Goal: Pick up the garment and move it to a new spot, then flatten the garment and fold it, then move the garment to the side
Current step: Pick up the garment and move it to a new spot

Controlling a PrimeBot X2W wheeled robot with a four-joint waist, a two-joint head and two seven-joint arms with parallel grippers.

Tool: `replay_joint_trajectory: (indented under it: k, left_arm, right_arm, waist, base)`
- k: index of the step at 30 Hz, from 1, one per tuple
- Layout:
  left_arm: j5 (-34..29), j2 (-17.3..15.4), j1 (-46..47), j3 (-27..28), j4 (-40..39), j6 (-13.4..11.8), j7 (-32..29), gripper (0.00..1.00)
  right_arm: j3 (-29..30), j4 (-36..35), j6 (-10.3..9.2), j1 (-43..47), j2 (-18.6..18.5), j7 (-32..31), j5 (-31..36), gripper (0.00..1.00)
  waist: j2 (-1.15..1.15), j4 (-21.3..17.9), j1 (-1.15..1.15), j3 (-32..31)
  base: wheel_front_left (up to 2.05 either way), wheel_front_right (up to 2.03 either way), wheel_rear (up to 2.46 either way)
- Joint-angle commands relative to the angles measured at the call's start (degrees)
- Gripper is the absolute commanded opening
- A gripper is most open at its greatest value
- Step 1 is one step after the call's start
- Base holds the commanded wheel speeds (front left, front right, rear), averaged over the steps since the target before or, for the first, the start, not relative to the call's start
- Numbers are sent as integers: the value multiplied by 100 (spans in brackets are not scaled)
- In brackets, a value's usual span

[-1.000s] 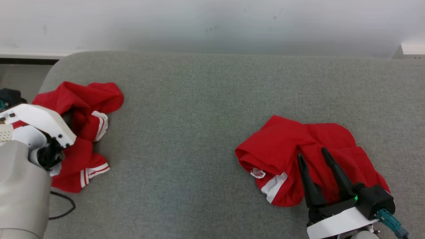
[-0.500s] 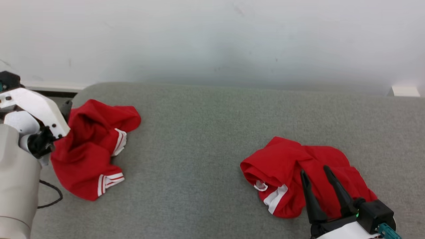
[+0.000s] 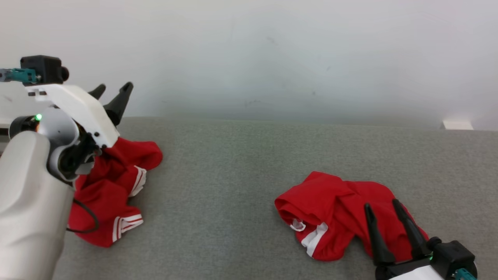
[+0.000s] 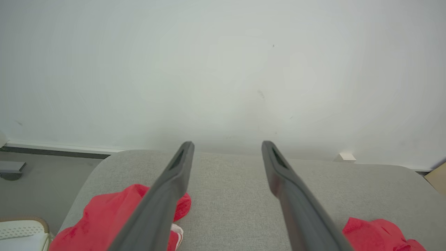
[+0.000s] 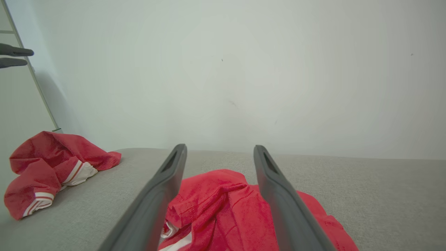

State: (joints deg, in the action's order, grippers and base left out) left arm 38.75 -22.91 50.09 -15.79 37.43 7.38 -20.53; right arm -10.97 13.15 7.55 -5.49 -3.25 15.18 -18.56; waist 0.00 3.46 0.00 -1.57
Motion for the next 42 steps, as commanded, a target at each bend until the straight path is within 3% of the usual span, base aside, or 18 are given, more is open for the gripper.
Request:
replay_joint_trajectory:
  k: [1, 8, 12, 20, 26, 35, 42]
  left_arm:
    - [22, -44, -286, 11, -387, 15, 206, 100]
    - [-161, 64, -1608, 11, -2128, -318, 1038, 100]
    - [-669, 45, -2327, -95, -2772, -602, 1808, 100]
    - [-1087, 249, -3513, -147, -2867, -966, 3098, 100]
    - [-1475, 726, -4313, -85, -2891, -1353, 3567, 100]
    - [-2116, 1538, -4849, 403, -3063, -1194, 3570, 100]
    - [-2322, 1873, -4882, 661, -2945, -889, 3568, 100]
  right_arm:
    - [99, -37, -12, 76, -65, -6, 49, 100]
    - [306, -150, -11, 66, -318, -6, 155, 100]
    - [313, -173, -11, 76, -434, -6, 160, 100]
    - [192, -329, -11, 14, -537, -6, -240, 100]
    - [166, -355, -12, 83, -648, -7, -306, 100]
    - [323, -336, -12, 331, -666, -6, -97, 100]
    - [296, -295, -12, 297, -532, -7, -46, 100]
  waist:
    - [0, -103, 0, -21]
    - [0, -469, 0, 3]
    - [0, -665, 0, 50]
    - [0, -992, 0, 125]
    - [0, -1100, 0, 128]
    - [0, -942, 0, 67]
    - [0, -995, 0, 29]
  base:
    - [0, 0, 0]
    - [0, 0, 0]
    - [0, 0, 0]
    - [0, 0, 0]
    - [0, 0, 0]
    - [0, 0, 0]
    - [0, 0, 0]
